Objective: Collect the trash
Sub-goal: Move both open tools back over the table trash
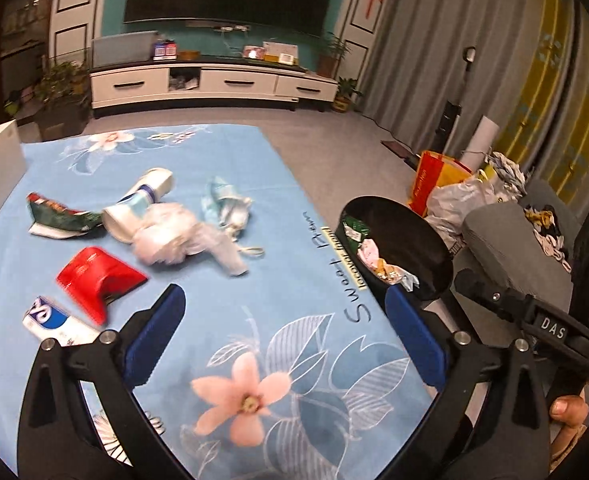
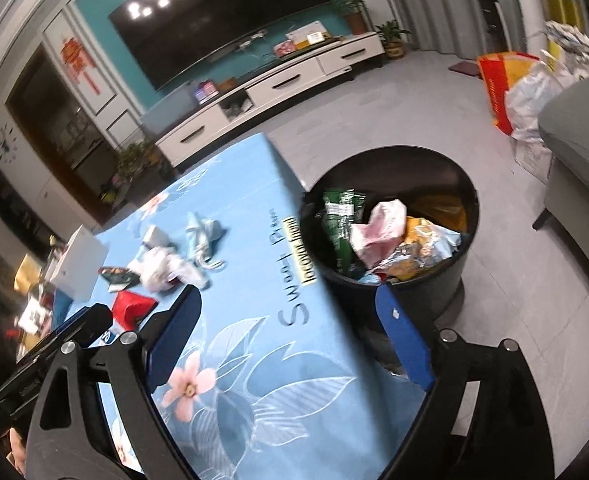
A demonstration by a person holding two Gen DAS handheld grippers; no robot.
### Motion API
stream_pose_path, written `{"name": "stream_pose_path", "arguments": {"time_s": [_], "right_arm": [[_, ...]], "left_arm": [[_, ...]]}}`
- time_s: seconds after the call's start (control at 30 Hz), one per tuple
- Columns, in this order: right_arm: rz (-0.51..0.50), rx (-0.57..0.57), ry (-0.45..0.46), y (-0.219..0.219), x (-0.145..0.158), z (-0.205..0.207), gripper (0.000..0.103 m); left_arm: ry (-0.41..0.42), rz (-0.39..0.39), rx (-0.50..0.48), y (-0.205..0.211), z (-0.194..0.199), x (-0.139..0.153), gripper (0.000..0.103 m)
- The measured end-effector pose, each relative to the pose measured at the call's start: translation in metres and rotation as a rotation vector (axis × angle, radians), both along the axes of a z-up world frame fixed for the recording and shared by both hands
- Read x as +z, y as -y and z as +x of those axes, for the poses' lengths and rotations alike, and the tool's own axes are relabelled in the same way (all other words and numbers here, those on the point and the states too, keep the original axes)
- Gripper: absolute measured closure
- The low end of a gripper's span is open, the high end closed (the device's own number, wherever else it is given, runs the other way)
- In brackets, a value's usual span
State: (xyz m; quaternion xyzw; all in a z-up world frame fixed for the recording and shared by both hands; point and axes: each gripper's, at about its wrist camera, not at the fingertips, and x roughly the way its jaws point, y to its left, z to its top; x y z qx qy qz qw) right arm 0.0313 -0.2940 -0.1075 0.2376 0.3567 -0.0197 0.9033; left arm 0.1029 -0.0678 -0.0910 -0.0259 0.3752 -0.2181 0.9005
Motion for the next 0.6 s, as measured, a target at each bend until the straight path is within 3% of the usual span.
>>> {"name": "stream_pose_path", "arguments": {"time_s": [0.23, 0.6], "right_arm": [[-0.068, 0.085, -0.009, -0.041, 0.006, 0.002, 0.016], [-0.124, 0.192, -0.024, -0.094, 0.009, 0.014, 0.016]], "left_arm": [[0.019, 0.025, 0.092, -0.043, -0.020, 0.001, 0.003], [-0.028, -0.018, 0.211, -0.107, -0.028, -0.012, 0.003]]}}
